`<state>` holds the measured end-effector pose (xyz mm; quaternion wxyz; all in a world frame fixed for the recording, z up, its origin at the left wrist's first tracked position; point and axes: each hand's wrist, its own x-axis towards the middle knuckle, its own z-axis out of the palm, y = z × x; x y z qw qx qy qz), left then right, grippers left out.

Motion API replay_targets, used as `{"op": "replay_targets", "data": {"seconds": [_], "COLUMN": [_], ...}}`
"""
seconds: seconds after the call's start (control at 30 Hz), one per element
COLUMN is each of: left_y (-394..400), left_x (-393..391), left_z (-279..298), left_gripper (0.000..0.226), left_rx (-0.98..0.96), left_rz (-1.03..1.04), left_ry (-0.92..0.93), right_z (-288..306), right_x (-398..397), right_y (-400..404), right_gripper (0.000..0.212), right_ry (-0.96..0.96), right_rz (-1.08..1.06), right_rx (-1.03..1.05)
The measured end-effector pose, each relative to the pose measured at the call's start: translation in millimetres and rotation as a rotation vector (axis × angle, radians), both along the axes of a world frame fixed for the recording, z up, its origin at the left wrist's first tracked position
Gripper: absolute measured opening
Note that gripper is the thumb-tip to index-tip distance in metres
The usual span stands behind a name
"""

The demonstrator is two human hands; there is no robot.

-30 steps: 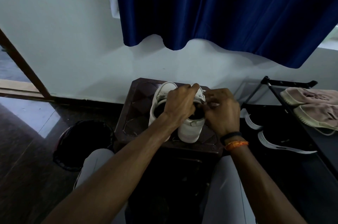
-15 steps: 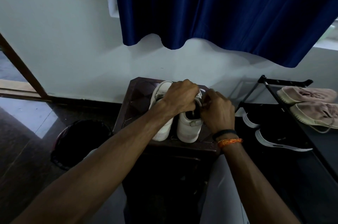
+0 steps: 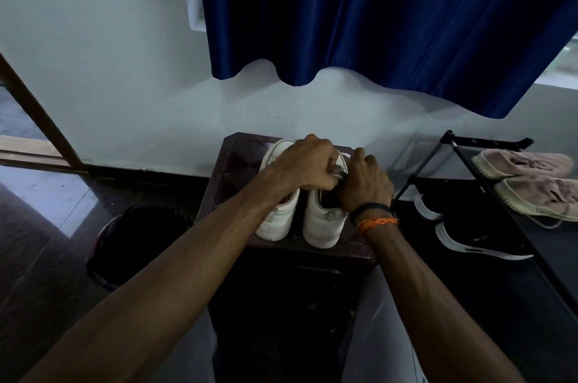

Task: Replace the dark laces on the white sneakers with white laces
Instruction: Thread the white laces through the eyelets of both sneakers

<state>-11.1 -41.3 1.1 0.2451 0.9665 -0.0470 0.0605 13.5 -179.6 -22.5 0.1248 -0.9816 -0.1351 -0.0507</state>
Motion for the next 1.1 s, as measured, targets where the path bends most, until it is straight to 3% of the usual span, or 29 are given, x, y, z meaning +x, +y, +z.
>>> {"op": "replay_targets", "data": {"seconds": [0.1, 0.2, 0.27, 0.47, 0.67, 0.8, 0.9, 1.1], "left_y": [5.3, 7.2, 7.4, 4.3, 19.0, 38.8, 44.2, 29.9], "left_x": [-3.6, -7.5, -8.3, -9.7, -20.6, -50.4, -77.5, -118.7], "left_z": [3.0, 7.5, 10.5, 15.8, 10.1, -5.0, -28.0, -69.0], "left_gripper": [0.009, 0.011, 0.013, 0.008, 0.038, 0.014, 0.01, 0.043], "left_rx": [-0.013, 0.013, 0.018, 0.053, -0.154, -0.283, -0.469, -0.628], "left_rz": [-0.005, -0.03, -0.055, -0.064, 0.015, 0.388, 0.638, 0.527], "left_ry": [-0.007, 0.0, 0.013, 0.019, -0.016, -0.273, -0.315, -0.27], "right_z": [4.5, 5.5, -0.5, -28.2, -31.0, -25.6, -24.3, -23.5], "right_x": [-18.9, -48.0, -62.1, -66.9, -66.6, -74.6, -79.1, -84.2], "right_y": [-8.2, -11.7, -11.8, -12.9, -6.7, 1.9, 3.7, 0.2], "right_gripper": [0.046, 0.018, 0.007, 0.035, 0.027, 0.034, 0.035, 0.034], "right_ry": [-0.054, -0.19, -0.186, -0.139, -0.242, -0.215, -0.192, -0.242], "right_rz": [0.019, 0.125, 0.204, 0.367, 0.34, 0.303, 0.332, 0.243], "right_rx": [0.121, 0.287, 0.265, 0.104, 0.041, 0.045, 0.102, 0.187]}}
